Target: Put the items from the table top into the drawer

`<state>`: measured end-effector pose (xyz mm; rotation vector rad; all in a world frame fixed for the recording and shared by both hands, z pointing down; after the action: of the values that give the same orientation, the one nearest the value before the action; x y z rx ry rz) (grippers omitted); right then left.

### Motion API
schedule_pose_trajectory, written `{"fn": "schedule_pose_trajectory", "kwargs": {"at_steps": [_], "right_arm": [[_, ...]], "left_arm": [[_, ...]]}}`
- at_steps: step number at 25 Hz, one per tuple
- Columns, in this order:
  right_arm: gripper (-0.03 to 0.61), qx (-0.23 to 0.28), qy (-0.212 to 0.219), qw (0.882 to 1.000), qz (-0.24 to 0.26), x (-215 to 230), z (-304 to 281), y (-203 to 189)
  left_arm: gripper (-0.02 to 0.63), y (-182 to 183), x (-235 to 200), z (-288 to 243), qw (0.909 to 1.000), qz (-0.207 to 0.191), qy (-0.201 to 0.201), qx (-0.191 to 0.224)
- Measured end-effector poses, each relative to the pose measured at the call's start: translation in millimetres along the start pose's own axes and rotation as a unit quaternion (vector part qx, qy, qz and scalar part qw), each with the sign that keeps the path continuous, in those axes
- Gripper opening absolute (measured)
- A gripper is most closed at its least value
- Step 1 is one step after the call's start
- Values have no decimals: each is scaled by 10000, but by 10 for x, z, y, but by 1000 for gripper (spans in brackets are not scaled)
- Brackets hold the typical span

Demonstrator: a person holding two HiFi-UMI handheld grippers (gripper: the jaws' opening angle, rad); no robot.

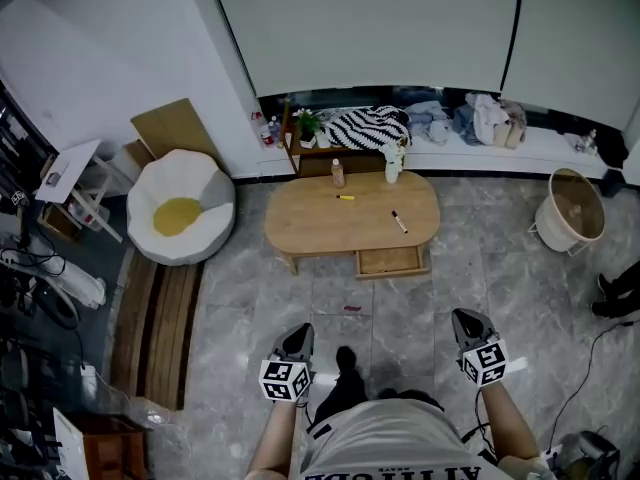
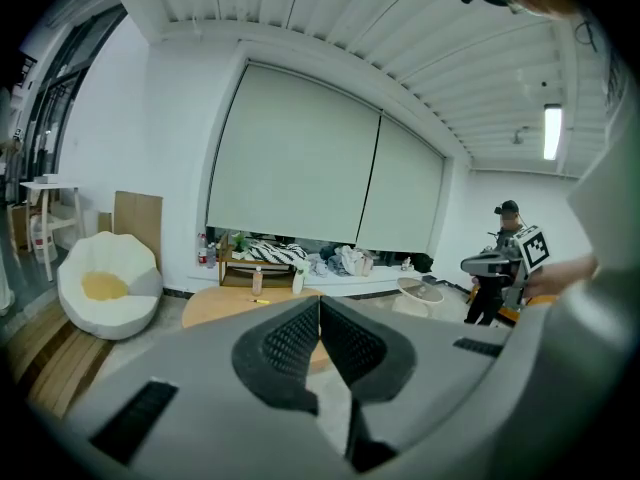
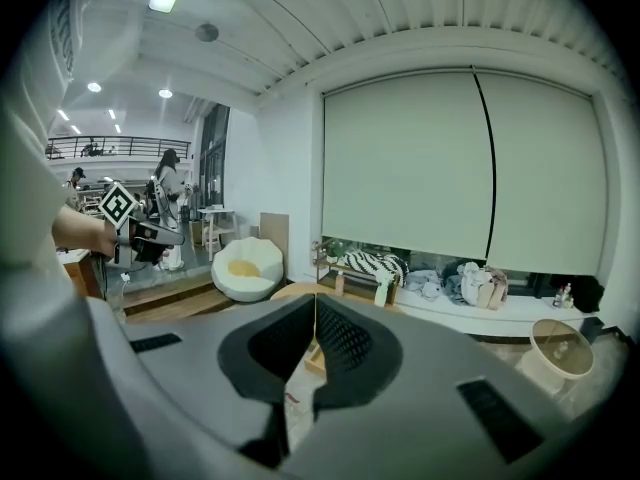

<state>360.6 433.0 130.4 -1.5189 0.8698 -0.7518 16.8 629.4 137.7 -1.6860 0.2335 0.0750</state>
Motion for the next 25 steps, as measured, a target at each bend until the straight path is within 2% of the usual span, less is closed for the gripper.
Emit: {"fn": "schedule_pose_trajectory", "kwargs": {"at_steps": [12,17,25], "right_arm": [[20,-149,-377,9992,-70,-137,-1029,147],[20,-258,-542,9982,-45,-268,-1315,107],[20,-269,-761,9967,-30,-357,-1713,168]], "left_arm": [[21,234,-978,-837,9990,28,-425,-168],[21,242,-1315,-1099,9974,-18,-672,-248],[21,341,-1766,-1402,9960,-22,-852,-269]]}}
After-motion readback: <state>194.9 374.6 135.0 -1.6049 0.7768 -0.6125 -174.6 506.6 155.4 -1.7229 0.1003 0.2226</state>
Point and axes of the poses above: the fingertips, and each gripper's own axes: z backward along the fingers, x to its right, y out of its top, the point moved 5 cm from there along z, backward along the fingers, and after that the axes turned 15 degrees about x, right-handed, at the moved point
